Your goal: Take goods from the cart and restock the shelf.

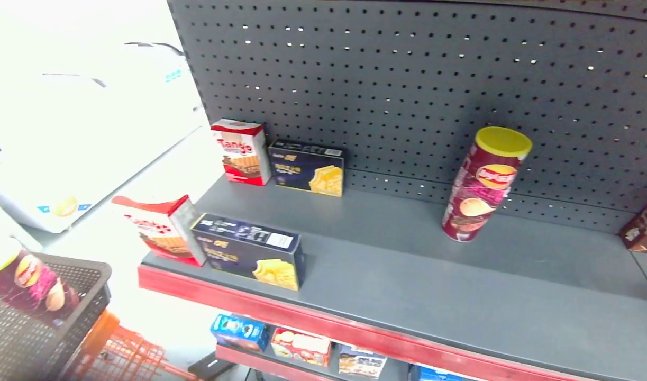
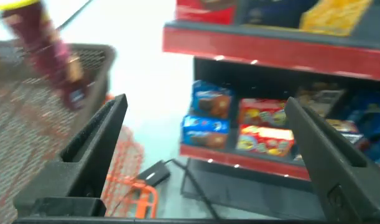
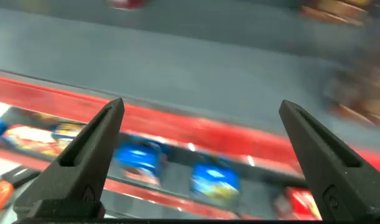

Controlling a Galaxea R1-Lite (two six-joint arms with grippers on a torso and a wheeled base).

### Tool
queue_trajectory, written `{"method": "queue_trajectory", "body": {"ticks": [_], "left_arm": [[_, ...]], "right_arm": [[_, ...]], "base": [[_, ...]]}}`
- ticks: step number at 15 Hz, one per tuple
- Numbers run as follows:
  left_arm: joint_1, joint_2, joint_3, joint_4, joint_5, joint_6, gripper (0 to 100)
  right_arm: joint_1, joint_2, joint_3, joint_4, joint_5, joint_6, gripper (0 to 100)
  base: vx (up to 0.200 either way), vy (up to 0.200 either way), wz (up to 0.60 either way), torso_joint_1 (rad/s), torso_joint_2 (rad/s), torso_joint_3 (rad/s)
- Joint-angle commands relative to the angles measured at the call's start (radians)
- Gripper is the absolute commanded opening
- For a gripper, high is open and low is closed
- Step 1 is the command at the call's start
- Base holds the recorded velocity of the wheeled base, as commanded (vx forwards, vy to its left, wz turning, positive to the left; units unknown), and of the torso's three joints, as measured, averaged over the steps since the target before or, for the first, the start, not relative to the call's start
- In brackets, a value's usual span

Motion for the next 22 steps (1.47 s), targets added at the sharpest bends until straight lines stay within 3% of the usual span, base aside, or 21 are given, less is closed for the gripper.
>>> {"method": "queue_trajectory", "body": {"ticks": [1,15,16,17,19,22], "left_arm": [[0.0,0.001,0.0,0.0,0.001,0.0,100],[0.0,0.001,0.0,-0.005,0.006,0.002,100],[0.0,0.001,-0.028,-0.007,0.022,0.026,100],[-0.003,0.014,-0.123,0.021,0.03,0.069,100],[-0.003,0.172,-0.259,0.119,0.052,0.069,100],[-0.008,0.417,-0.302,0.084,0.052,0.059,100]], "right_arm": [[0.0,0.001,0.0,0.0,0.0,0.0,100],[0.0,0.001,0.0,0.0,-0.001,0.0,100],[0.0,0.001,0.0,0.0,-0.001,0.0,100],[0.0,0.001,0.0,0.0,-0.001,0.0,100],[0.0,0.001,0.0,0.0,-0.001,0.0,100],[0.0,0.001,0.0,0.0,-0.001,0.0,100]], "base": [[0.0,0.0,0.6,-0.002,0.0,0.002],[0.0,0.0,0.04,0.0,0.0,0.0],[0.0,0.0,0.0,0.0,0.0,0.0],[0.0,0.0,0.0,0.0,0.0,0.0],[0.0,0.0,0.0,0.0,0.0,0.0],[0.0,0.0,0.0,0.0,0.0,0.0]]}}
